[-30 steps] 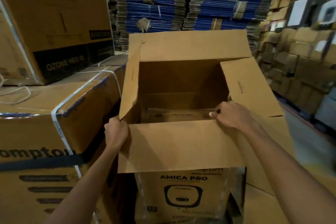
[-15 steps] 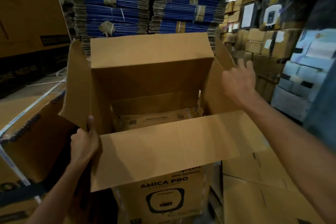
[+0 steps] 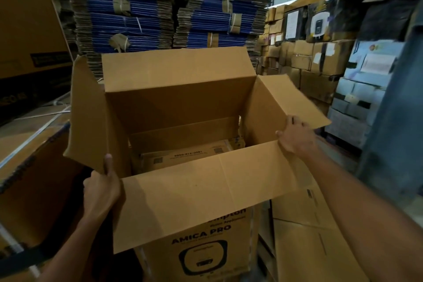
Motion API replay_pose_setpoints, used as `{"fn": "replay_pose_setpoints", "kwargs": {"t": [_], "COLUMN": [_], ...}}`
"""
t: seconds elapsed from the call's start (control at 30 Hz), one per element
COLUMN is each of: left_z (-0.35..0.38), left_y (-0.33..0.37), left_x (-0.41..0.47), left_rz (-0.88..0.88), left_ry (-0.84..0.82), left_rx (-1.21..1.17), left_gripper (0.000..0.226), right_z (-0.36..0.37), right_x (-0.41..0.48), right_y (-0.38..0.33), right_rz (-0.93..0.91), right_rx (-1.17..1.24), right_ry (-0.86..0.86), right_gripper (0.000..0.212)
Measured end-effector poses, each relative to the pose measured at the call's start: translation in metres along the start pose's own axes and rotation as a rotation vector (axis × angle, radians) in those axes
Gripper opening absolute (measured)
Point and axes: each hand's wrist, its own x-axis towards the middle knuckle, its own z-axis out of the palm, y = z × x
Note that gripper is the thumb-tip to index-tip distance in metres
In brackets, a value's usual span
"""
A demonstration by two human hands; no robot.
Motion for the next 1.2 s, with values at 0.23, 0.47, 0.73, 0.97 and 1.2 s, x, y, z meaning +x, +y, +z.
{"fn": "replay_pose_setpoints", "kwargs": {"t": [0.23,0.47,0.73,0.97,1.2], "left_z": [-0.003,0.01,0.041,0.049,0.039], "left_y": [0.009,0.045,0.085,0.099,0.095], "left_x": [-0.016,-0.032,-0.046,-0.037,-0.048], "left_rz": [0.004,-0.052,0.006,0.041,0.237], "left_ry": [-0.004,-0.134,-0.148,-0.162,-0.227], "left_rx": [-0.008,-0.014,-0.113,-0.075,0.043], "left_gripper": [0.084,0.087,0.046,0.037,0.046], "right_z": [-0.01,-0.024,0.016,0.042,0.016], "right_x": [0.01,-0.08,-0.218,-0.241,-0.179], "right_y": [0.002,-0.072,-0.09,-0.081,-0.091], "right_rz": [0.022,-0.227,-0.047,0.192,0.302], "right_rx": [0.276,0.477,0.835,1.338,1.824], "right_ry": [-0.088,-0.058,0.28,-0.206,-0.093], "right_gripper": [0.068,0.039,0.034,0.053,0.065]}}
